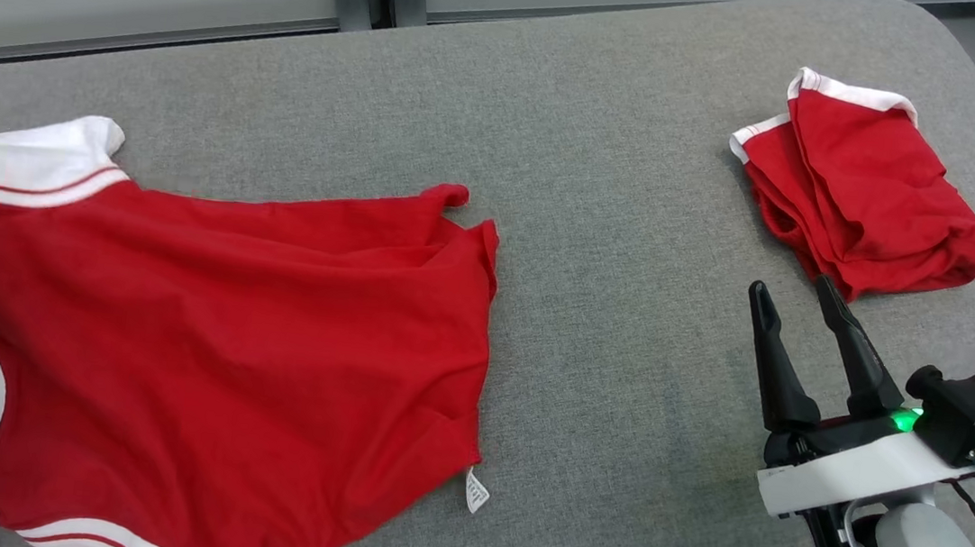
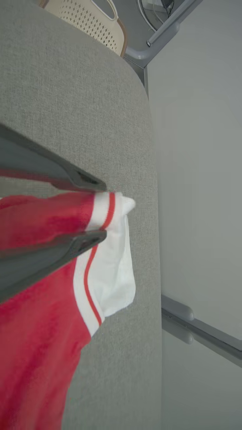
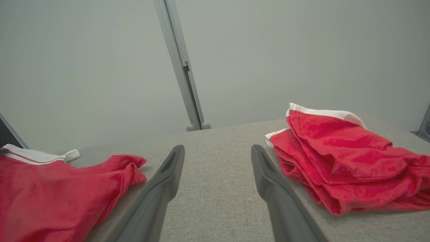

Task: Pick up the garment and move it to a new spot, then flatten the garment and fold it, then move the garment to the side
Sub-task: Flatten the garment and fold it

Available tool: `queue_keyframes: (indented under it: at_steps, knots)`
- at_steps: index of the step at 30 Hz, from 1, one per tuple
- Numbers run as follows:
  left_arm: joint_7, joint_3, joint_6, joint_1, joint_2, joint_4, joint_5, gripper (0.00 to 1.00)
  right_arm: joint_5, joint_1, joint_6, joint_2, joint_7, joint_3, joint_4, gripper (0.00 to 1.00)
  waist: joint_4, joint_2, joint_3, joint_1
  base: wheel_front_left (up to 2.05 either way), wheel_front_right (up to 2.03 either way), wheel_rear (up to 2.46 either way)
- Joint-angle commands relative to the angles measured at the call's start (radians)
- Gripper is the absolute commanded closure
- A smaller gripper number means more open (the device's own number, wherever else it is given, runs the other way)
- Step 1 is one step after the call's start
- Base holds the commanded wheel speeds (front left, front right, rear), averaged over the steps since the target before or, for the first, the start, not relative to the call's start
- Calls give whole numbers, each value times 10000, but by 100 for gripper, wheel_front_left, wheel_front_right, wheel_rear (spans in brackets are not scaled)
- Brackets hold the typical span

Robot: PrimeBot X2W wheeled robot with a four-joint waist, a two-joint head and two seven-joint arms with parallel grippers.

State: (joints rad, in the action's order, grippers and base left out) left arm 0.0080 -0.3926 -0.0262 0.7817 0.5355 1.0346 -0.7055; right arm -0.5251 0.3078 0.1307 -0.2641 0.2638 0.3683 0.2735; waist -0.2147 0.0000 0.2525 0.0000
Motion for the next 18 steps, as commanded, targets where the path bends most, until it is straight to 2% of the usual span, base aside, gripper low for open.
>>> queue_keyframes:
  at_steps: [1,8,13,18]
  knots:
    - [-297,-7,-86,174,-27,86,27,0,74,44,0,-37,10,-39,41,0,74,0,-114,0,0,0,0]
    - [-1302,-448,-527,-4,-428,150,362,0,-10,-280,-2,61,10,21,255,0,605,0,-928,0,0,0,0]
    - [-2005,-622,-671,-475,-687,-525,408,0,-103,-555,0,61,10,118,414,0,1063,0,-1552,0,0,0,0]
    - [-2503,-620,-270,-1438,-809,-2070,523,0,-146,-857,0,35,10,37,503,0,1454,0,-1969,0,0,0,0]
